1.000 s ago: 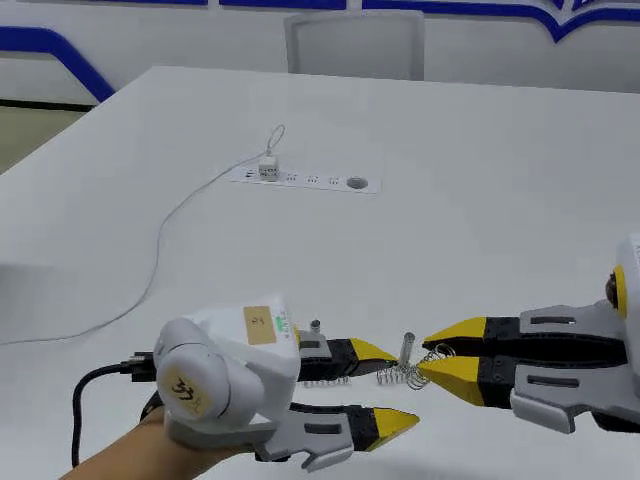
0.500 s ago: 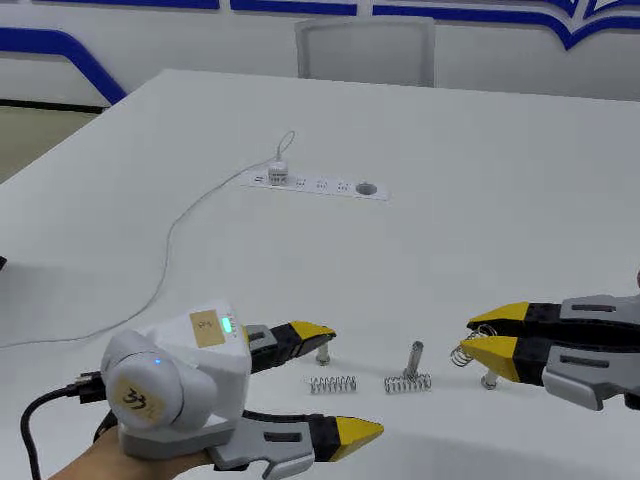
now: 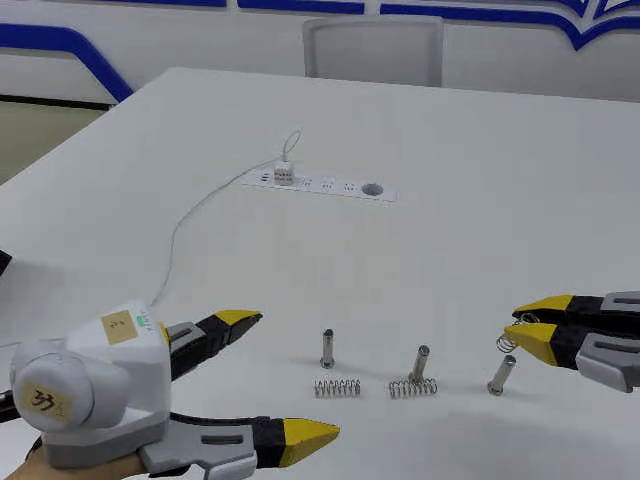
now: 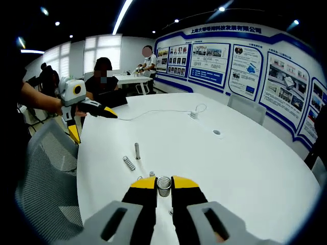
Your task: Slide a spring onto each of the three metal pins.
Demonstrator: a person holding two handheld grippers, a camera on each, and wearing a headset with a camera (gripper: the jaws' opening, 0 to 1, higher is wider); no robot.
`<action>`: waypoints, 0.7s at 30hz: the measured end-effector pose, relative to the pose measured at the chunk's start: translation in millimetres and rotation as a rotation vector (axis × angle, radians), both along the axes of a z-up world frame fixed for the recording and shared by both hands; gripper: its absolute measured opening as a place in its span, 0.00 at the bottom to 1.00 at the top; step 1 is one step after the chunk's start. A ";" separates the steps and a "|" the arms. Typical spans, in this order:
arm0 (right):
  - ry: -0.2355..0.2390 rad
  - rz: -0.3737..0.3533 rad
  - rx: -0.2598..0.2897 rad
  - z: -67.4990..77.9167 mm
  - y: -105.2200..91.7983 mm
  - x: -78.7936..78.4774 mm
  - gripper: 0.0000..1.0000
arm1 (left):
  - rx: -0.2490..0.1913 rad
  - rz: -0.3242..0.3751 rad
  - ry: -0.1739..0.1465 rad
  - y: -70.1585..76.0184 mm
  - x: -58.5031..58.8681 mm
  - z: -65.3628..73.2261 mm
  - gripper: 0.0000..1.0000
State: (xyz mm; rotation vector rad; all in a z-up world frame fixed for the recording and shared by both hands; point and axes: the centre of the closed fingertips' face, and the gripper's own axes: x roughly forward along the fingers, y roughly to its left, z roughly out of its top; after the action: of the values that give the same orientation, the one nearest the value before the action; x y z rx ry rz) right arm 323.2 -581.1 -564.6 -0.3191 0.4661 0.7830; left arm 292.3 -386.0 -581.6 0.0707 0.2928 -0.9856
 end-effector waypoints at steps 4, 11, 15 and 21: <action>0.003 -0.038 -0.031 -7.2 -9.8 4.6 0.10 | 0.022 0.056 0.001 11.5 5.4 -5.5 1.00; 0.034 -0.080 -0.040 -19.5 -18.0 11.8 0.10 | 0.002 0.109 0.019 22.7 2.2 -12.6 1.00; 0.049 -0.075 -0.053 -25.3 -16.9 13.0 0.10 | 0.005 0.130 0.042 25.8 -2.4 -19.6 1.00; 0.076 -0.091 -0.063 -34.5 -20.5 16.1 0.10 | 0.007 0.169 0.049 33.4 -1.2 -22.1 1.00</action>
State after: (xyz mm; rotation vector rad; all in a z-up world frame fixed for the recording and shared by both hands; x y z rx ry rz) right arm 339.3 -601.5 -599.0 -0.3253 0.5739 0.6949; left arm 291.1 -352.6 -603.6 0.0271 0.3419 -0.8193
